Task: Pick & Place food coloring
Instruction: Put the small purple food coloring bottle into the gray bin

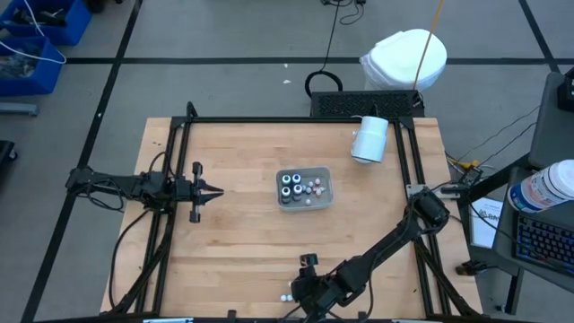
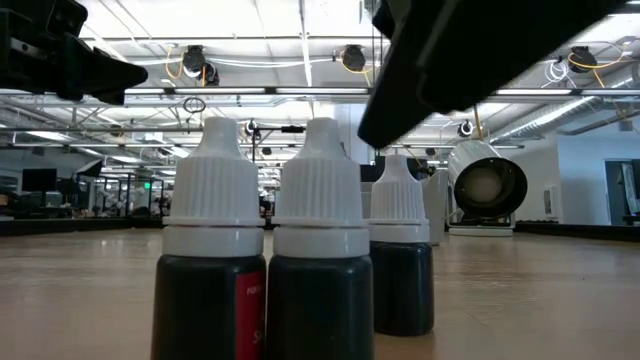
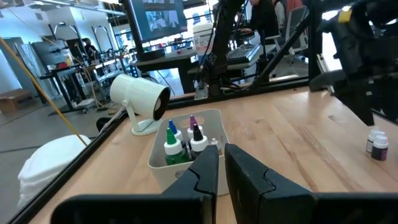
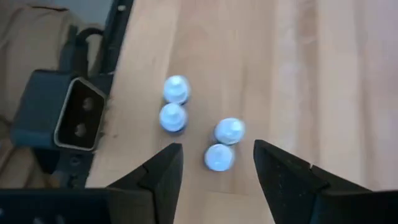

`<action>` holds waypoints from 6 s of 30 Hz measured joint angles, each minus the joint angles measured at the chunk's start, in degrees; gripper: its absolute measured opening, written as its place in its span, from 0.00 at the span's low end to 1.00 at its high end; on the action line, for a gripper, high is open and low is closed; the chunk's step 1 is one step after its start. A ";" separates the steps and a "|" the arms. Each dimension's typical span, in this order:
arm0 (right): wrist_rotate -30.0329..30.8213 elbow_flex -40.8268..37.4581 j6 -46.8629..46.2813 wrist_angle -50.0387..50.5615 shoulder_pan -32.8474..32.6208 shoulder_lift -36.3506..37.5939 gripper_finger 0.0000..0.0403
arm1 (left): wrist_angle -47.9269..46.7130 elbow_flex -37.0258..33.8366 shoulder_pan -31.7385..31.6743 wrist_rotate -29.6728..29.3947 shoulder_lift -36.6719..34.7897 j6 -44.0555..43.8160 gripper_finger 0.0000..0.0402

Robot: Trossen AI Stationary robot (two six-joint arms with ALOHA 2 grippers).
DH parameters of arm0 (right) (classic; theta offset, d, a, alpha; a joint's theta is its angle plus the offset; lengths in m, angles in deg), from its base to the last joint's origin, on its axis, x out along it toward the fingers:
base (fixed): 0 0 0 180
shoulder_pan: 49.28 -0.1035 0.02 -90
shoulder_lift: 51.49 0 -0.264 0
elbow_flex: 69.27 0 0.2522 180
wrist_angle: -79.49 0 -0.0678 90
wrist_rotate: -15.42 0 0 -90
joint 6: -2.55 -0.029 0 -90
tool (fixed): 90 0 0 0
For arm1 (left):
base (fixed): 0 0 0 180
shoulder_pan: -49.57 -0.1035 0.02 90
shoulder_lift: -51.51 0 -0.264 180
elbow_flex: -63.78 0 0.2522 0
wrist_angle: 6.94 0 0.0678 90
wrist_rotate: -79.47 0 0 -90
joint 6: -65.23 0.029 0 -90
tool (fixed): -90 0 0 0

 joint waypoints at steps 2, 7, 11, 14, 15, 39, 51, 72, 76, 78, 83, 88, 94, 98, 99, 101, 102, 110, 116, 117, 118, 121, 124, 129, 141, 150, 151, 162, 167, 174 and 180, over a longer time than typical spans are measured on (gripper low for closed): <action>-1.79 -1.86 -0.03 -3.31 0.00 0.03 0.46 | 0.00 0.00 0.00 0.01 0.00 0.00 0.09; -3.41 -5.84 -0.34 -9.98 0.13 0.04 0.45 | 0.02 0.00 0.00 0.02 0.00 0.00 0.09; -3.25 -7.26 -1.70 -10.53 0.36 0.04 0.45 | 0.02 0.00 0.02 0.00 0.00 0.01 0.09; -3.22 -8.05 -2.98 -10.55 0.80 0.04 0.45 | 0.02 0.00 0.01 0.00 0.00 0.02 0.09; -3.18 -8.21 -3.00 -10.50 0.92 0.04 0.45 | 0.02 0.00 0.01 0.00 0.00 0.04 0.09; -3.19 -9.65 -4.08 -12.50 1.97 0.04 0.37 | 0.02 0.00 0.00 -0.02 0.00 0.07 0.09; -3.21 -9.65 -1.81 -12.51 1.90 0.09 0.12 | -1.26 -0.02 0.00 -0.04 0.01 0.04 0.09; 26.22 -9.63 -1.70 8.55 3.03 18.62 0.13 | -1.49 -0.02 0.00 -0.07 0.02 0.57 0.09; 31.11 -10.32 -0.51 9.46 6.03 23.13 0.13 | -1.36 -0.02 0.02 -0.07 0.01 0.57 0.09; 31.13 -11.71 0.70 9.65 8.09 24.92 0.13 | -1.43 -0.02 0.01 -0.09 0.01 0.57 0.09; 26.61 -18.29 1.85 8.97 14.23 29.15 0.14 | -1.73 -0.02 0.00 -0.07 0.02 0.57 0.09; 24.12 -27.03 2.23 0.29 21.01 31.79 0.13 | -1.71 -0.02 0.01 -0.08 0.01 0.55 0.09; 16.14 -33.95 3.69 -8.64 27.96 32.17 0.13 | -1.89 -0.02 0.00 -0.09 0.02 0.54 0.09; 15.59 -36.04 3.25 -9.22 29.85 32.22 0.13 | -2.73 -0.02 0.01 -0.09 0.02 1.26 0.09; 15.37 -36.25 3.23 -9.25 30.10 32.22 0.13 | -2.92 -0.02 0.00 -0.09 0.02 1.29 0.09; 14.30 -36.45 3.03 -9.34 30.51 32.22 0.13 | -3.02 -0.02 0.01 -0.11 0.02 1.28 0.09; 14.03 -36.45 3.03 -9.28 30.56 32.22 0.13 | -3.02 -0.02 0.02 -0.09 0.02 1.27 0.09; 12.99 -36.45 2.99 -10.58 30.53 32.22 0.14 | -2.98 -0.02 0.02 -0.09 0.02 1.28 0.09; 13.03 -36.45 1.87 -10.57 30.52 32.22 0.14 | -2.98 -0.02 0.00 -0.09 0.01 1.29 0.09; 13.03 -36.45 1.85 -10.58 30.51 32.22 0.14 | -2.98 -0.02 0.01 -0.09 0.02 1.29 0.09; 13.03 -36.51 1.73 -10.62 30.51 32.22 0.14 | -2.98 -0.02 0.00 -0.09 0.02 1.29 0.09; 13.01 -38.25 1.52 -12.78 30.51 32.22 0.14 | -2.95 -0.02 0.02 -0.09 0.02 1.29 0.09; 12.99 -41.07 1.51 -15.32 30.51 32.20 0.14 | -2.97 -0.02 0.00 -0.09 0.02 1.29 0.09; 12.93 -44.48 1.52 -19.89 31.44 32.17 0.14 | -2.95 -0.02 0.01 -0.09 0.01 1.29 0.09; 3.17 -44.25 1.69 -20.64 34.71 32.17 0.13 | -2.89 -0.02 0.02 -0.11 0.02 1.38 0.09; 4.29 -44.21 1.74 -18.65 35.30 32.17 0.12 | -2.89 -0.02 0.02 -0.11 0.02 1.68 0.09; 4.29 -44.21 1.85 -18.83 35.30 32.17 0.12 | -2.91 -0.02 0.00 -0.09 0.02 1.68 0.09; 4.23 -44.21 3.93 -19.02 36.11 32.17 0.13 | -2.91 -0.02 0.00 -0.11 0.02 1.92 0.09; 4.24 -44.21 4.10 -19.09 36.86 32.17 0.13 | -2.91 -0.02 0.01 -0.11 0.01 2.14 0.09; 2.23 -44.27 4.80 -19.46 36.95 30.60 0.13 | -2.93 -0.02 0.01 -0.11 0.02 2.79 0.09; 1.91 -44.25 4.85 -19.89 37.15 28.62 0.13 | -2.93 -0.02 0.02 -0.13 0.02 2.80 0.09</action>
